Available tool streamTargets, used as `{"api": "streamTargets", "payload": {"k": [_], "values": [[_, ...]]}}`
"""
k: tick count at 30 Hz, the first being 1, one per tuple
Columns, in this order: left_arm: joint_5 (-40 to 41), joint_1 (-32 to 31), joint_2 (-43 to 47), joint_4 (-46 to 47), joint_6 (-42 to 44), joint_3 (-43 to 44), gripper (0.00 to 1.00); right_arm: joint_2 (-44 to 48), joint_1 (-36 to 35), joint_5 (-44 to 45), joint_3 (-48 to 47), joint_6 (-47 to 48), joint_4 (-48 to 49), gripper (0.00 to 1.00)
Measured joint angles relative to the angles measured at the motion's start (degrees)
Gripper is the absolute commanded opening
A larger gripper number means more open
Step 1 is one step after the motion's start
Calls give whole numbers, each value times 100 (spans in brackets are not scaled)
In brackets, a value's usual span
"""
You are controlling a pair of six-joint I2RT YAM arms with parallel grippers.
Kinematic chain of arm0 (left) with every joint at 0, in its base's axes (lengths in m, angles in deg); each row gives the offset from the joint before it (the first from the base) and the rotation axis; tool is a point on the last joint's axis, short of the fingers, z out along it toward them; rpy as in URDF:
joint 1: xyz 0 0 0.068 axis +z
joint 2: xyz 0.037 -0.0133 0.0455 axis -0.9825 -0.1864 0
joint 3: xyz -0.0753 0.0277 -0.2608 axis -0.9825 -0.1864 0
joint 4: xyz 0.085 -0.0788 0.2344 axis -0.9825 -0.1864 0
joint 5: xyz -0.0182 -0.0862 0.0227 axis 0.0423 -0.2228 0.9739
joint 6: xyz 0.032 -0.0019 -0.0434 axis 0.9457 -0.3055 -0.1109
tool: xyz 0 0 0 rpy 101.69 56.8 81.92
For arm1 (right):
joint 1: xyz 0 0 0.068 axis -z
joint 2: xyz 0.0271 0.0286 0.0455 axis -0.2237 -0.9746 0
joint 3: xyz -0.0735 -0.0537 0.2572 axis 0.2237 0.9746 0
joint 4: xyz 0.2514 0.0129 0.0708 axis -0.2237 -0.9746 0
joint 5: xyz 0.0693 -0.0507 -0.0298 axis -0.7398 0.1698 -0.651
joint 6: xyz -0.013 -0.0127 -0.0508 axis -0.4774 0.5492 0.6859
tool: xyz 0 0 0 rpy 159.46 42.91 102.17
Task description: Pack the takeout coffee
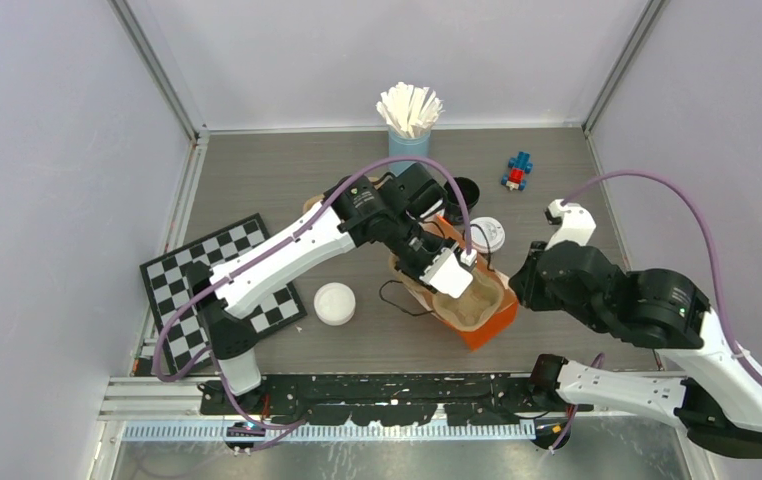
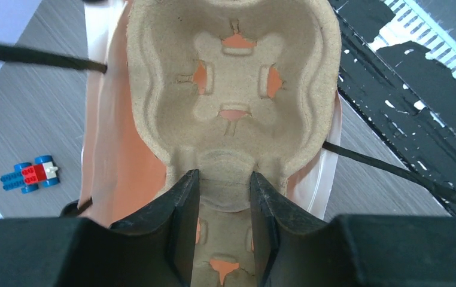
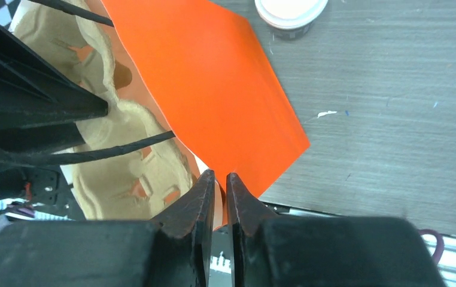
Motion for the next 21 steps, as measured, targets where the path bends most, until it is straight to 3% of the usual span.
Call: {"api": "streamTargets", "payload": {"k": [10, 16, 21], "values": [[330, -166, 24, -44, -562, 142, 32, -446, 0, 118, -90, 798, 396, 22], [997, -164, 57, 214, -590, 4, 31, -48, 0, 101, 103, 702, 444, 26], [1001, 120, 55, 404, -577, 0, 31, 61, 0, 101, 125, 564, 446, 30]]}}
